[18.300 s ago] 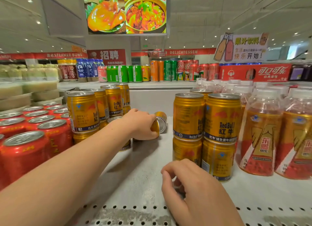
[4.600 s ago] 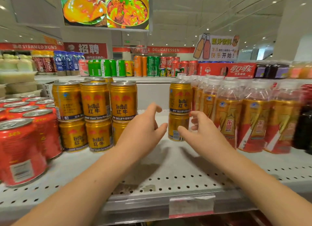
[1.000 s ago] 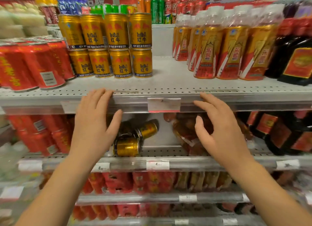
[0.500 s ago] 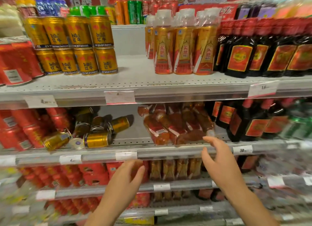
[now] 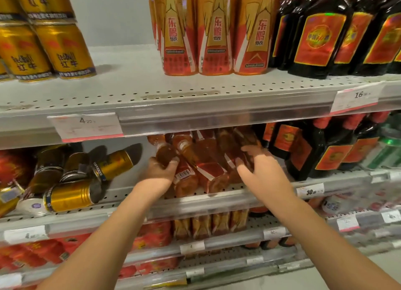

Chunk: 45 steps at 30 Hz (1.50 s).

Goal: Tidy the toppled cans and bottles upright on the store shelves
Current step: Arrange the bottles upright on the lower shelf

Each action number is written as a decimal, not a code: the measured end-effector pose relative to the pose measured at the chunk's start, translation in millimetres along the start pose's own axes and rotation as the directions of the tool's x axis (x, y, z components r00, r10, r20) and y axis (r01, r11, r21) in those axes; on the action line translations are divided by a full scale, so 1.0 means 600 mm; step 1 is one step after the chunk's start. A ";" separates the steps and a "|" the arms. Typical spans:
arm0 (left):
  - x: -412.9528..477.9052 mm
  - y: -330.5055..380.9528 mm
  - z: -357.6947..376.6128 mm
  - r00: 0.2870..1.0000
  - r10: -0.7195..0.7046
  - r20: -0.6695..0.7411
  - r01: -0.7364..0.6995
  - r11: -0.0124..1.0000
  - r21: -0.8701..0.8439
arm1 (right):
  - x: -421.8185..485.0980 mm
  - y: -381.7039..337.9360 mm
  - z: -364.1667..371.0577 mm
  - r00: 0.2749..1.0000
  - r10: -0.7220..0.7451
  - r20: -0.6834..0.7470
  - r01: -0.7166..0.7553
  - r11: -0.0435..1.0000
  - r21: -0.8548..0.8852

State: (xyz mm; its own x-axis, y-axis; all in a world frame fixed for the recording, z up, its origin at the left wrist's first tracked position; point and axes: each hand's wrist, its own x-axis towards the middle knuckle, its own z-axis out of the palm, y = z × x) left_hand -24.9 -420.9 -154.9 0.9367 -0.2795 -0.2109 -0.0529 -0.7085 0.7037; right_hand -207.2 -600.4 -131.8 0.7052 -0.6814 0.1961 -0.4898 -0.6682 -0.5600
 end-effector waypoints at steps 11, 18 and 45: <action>0.031 -0.017 0.012 0.982 -0.153 0.111 0.169 0.972 -0.163 | 0.021 -0.049 0.060 0.959 -0.283 -0.017 0.273 0.938 -0.212; 0.002 -0.043 -0.017 0.995 -0.042 -0.091 0.010 0.944 -0.330 | 0.076 -0.127 0.110 0.923 -0.114 0.367 0.266 0.880 -0.395; -0.039 -0.148 -0.137 0.937 0.224 -0.269 -0.231 0.973 0.006 | -0.007 -0.206 0.244 0.952 -0.223 0.209 -0.030 0.613 0.790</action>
State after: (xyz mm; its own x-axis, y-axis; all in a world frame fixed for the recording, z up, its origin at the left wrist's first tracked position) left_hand -13.9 -298.2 -156.7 0.9587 -0.2463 0.1420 -0.2696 -0.6287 0.7294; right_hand -74.2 -471.2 -181.2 0.8876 -0.4377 0.1432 0.0833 -0.1532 -0.9847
